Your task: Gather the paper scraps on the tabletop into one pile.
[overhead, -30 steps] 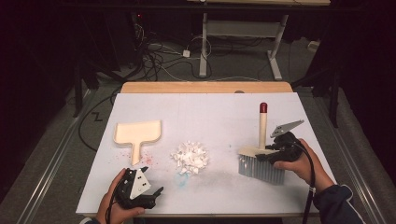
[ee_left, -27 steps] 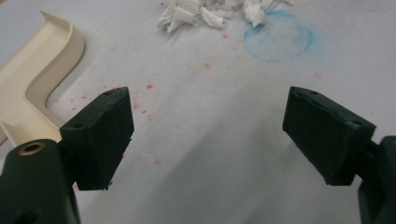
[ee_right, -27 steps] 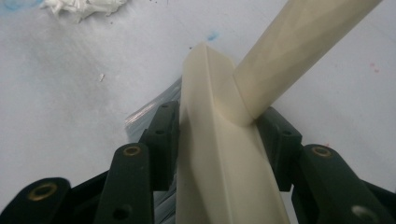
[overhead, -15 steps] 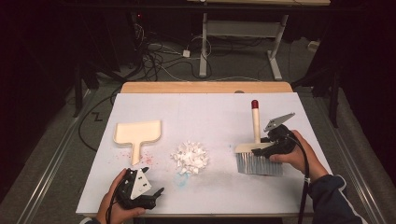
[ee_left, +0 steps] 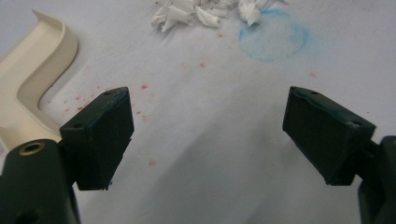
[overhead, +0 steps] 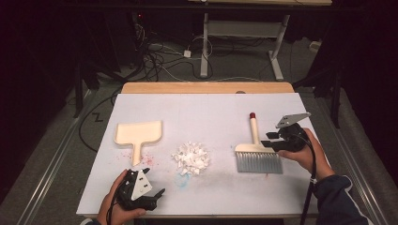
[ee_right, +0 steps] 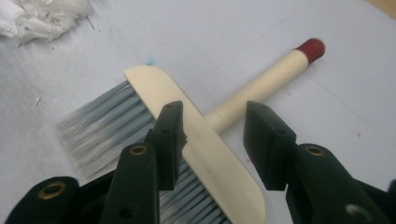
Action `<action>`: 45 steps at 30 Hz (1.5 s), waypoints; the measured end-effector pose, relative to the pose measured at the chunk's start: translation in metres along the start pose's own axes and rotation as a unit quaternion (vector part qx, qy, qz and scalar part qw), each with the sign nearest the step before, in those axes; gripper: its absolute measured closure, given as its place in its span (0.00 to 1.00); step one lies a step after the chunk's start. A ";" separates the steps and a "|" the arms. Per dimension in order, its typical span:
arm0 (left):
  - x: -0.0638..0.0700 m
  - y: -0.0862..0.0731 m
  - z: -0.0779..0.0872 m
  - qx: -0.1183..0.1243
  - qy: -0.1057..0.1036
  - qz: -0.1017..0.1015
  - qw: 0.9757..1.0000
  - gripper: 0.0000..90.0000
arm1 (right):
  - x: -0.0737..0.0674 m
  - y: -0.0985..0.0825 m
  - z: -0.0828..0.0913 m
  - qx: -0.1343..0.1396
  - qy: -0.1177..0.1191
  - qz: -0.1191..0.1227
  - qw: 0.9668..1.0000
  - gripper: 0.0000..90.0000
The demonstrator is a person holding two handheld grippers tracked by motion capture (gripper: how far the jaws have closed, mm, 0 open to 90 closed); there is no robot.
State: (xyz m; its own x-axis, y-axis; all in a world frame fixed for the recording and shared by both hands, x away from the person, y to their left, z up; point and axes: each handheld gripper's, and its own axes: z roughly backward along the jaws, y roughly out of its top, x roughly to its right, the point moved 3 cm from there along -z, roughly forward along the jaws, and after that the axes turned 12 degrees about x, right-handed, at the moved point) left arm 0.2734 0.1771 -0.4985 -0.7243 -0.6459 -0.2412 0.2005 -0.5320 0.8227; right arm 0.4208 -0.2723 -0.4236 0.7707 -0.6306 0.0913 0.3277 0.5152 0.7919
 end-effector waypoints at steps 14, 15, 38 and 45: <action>-0.001 0.000 0.000 0.000 0.001 -0.001 1.000 0.17 | -0.017 0.015 0.026 0.109 -0.092 0.029 0.989 0.44; -0.001 0.000 0.001 0.000 0.002 -0.001 1.000 0.17 | -0.020 0.016 0.028 0.115 -0.097 0.031 0.988 0.42; -0.006 0.002 0.001 0.008 0.024 0.012 1.000 0.17 | -0.071 -0.052 0.056 0.214 -0.167 0.008 0.962 0.25; -0.006 0.004 -0.002 0.009 0.026 0.006 1.000 0.17 | -0.085 -0.070 0.050 0.183 -0.162 0.021 0.969 0.19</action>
State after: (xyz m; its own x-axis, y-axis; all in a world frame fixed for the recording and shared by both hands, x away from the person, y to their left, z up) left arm 0.2794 0.1776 -0.4943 -0.6866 -0.6800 -0.2571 0.1971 -0.5146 0.8345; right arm 0.3048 -0.2836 -0.4570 0.5485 -0.7928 0.2657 0.0379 0.3410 0.9393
